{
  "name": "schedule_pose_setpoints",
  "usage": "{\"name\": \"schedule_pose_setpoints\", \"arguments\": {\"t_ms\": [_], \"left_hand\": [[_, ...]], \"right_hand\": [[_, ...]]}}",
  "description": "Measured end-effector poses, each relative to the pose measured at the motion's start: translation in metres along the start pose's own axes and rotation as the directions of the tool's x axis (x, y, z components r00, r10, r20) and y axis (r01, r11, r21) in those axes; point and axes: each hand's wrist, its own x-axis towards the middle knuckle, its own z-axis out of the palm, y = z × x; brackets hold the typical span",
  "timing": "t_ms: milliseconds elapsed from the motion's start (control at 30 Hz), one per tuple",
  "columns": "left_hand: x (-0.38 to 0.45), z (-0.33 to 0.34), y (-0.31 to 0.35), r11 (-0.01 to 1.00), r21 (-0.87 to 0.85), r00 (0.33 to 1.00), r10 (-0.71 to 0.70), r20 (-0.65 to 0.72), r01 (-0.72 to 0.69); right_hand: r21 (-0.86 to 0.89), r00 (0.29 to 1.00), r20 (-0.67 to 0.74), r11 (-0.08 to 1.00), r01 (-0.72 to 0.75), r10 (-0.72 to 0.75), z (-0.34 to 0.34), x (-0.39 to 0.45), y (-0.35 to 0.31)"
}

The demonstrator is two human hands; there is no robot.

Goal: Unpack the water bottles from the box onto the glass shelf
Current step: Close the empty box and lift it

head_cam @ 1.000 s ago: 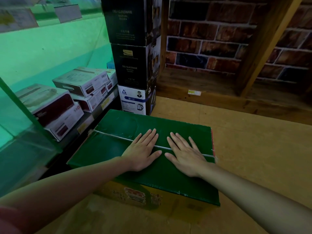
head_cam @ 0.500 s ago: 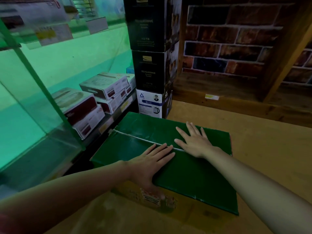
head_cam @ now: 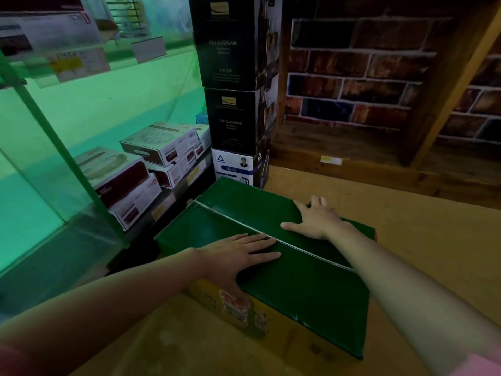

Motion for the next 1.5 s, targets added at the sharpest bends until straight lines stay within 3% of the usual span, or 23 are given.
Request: {"name": "schedule_pose_setpoints", "arguments": {"t_ms": [133, 233, 300, 400, 467, 633, 800, 900, 1000, 1233, 1500], "left_hand": [[0.006, -0.003, -0.008, 1.0, 0.004, 1.0, -0.028, 0.001, 0.028], [0.003, -0.003, -0.017, 0.984, 0.094, 0.981, -0.135, -0.141, 0.149], [0.001, -0.002, -0.02, 0.955, 0.077, 0.927, -0.255, -0.275, 0.286], [0.005, -0.002, -0.019, 0.852, -0.252, 0.77, -0.523, -0.366, 0.459], [0.012, 0.0, -0.018, 0.693, -0.549, 0.681, -0.678, -0.275, 0.468], [0.033, 0.016, -0.015, 0.33, -0.893, 0.683, -0.729, -0.036, 0.305], [0.034, 0.016, 0.001, -0.067, -0.979, 0.582, -0.795, 0.17, 0.193], [0.026, 0.013, 0.016, -0.347, -0.932, 0.679, -0.659, 0.324, 0.108], [0.018, 0.012, 0.023, -0.317, -0.943, 0.744, -0.604, 0.285, 0.104], [0.015, -0.025, 0.025, -0.238, -0.969, 0.765, -0.61, 0.207, 0.072], [0.047, -0.113, 0.035, -0.233, -0.967, 0.761, -0.644, 0.076, -0.1]], "right_hand": [[-0.027, 0.993, 0.005, 0.992, -0.12, 0.12, 0.0, -0.009, 0.02], [-0.022, 0.974, 0.023, 0.974, -0.226, 0.226, -0.001, -0.017, 0.036], [-0.01, 0.958, 0.035, 0.959, -0.284, 0.285, -0.002, -0.025, 0.045], [0.061, 0.94, 0.055, 0.939, -0.338, 0.335, 0.005, -0.038, 0.055], [0.141, 0.936, 0.05, 0.925, -0.352, 0.348, 0.014, -0.044, 0.064], [0.364, 0.945, 0.061, 0.874, -0.321, 0.322, 0.029, -0.061, 0.079], [0.656, 0.945, 0.131, 0.689, -0.309, 0.3, 0.04, -0.063, 0.075], [0.81, 0.96, 0.113, 0.537, -0.237, 0.255, 0.046, -0.066, 0.07], [0.862, 0.955, 0.087, 0.46, -0.215, 0.283, 0.053, -0.075, 0.066], [0.934, 0.943, 0.108, 0.291, -0.205, 0.315, 0.04, -0.083, 0.073], [0.944, 0.939, 0.003, 0.308, -0.116, 0.345, -0.054, -0.086, 0.114]]}}
